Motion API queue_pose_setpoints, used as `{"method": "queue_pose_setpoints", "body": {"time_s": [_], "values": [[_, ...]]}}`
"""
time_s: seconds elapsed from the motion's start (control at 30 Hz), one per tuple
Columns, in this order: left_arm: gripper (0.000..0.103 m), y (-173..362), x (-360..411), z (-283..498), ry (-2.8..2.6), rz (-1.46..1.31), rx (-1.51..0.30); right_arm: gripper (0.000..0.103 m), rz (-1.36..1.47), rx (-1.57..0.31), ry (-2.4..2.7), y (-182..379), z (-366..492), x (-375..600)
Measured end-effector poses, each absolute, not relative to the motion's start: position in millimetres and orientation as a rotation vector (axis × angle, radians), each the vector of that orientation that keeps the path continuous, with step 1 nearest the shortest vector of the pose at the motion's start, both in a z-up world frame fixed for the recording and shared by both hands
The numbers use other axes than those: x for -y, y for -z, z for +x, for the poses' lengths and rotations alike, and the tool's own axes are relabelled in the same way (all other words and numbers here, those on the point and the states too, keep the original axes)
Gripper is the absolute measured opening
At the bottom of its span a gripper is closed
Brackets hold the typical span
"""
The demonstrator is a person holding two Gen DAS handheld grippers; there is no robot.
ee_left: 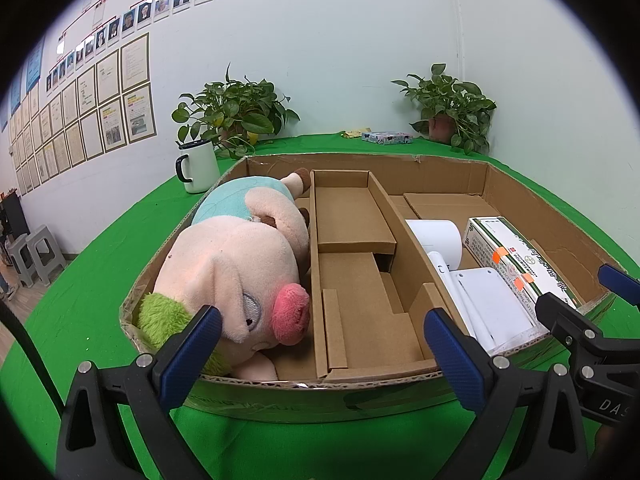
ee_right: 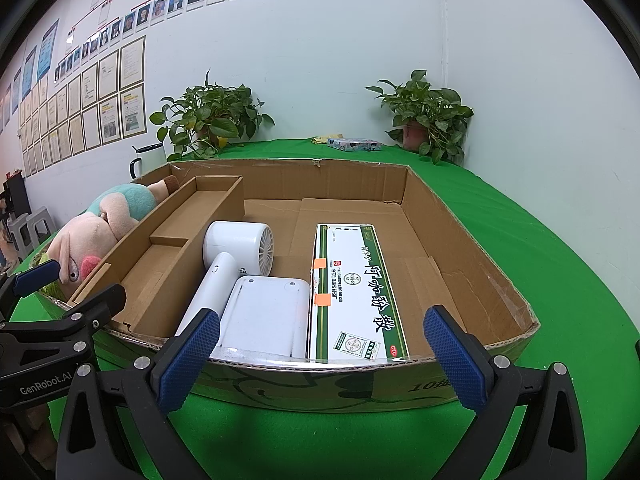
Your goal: Organize objects
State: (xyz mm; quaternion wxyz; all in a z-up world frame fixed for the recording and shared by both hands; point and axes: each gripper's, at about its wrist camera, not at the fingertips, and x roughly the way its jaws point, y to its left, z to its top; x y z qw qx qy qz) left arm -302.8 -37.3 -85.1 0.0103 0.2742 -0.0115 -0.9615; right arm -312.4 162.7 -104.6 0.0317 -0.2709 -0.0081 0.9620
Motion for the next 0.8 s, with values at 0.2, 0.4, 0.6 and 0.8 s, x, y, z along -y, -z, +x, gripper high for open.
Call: {"method": "queue_pose_setpoints", "body": {"time_s": [0.2,0.4,0.6,0.8], "values": [[0.101,85.1,37.3,-302.7,3.001,0.856,0.036,0.103,-0.834,0.025,-2.963,104.5,-312.2,-162.5],[0.101,85.2,37.2,-302.7,3.001,0.856,0.036,0.103,-0.834,0.024,-2.963,104.3,-312.0,-162.5],[0.101,84.9,37.2,-302.6,3.000,0.856,0.037,0.103,-0.834,0.024,-2.963,104.5,-312.1,-162.4],[0.101,85.8,37.1,-302.9,2.998,0.855,0.041,0.103,-0.834,0.024,-2.963,104.5,-312.0,-162.2]]}}
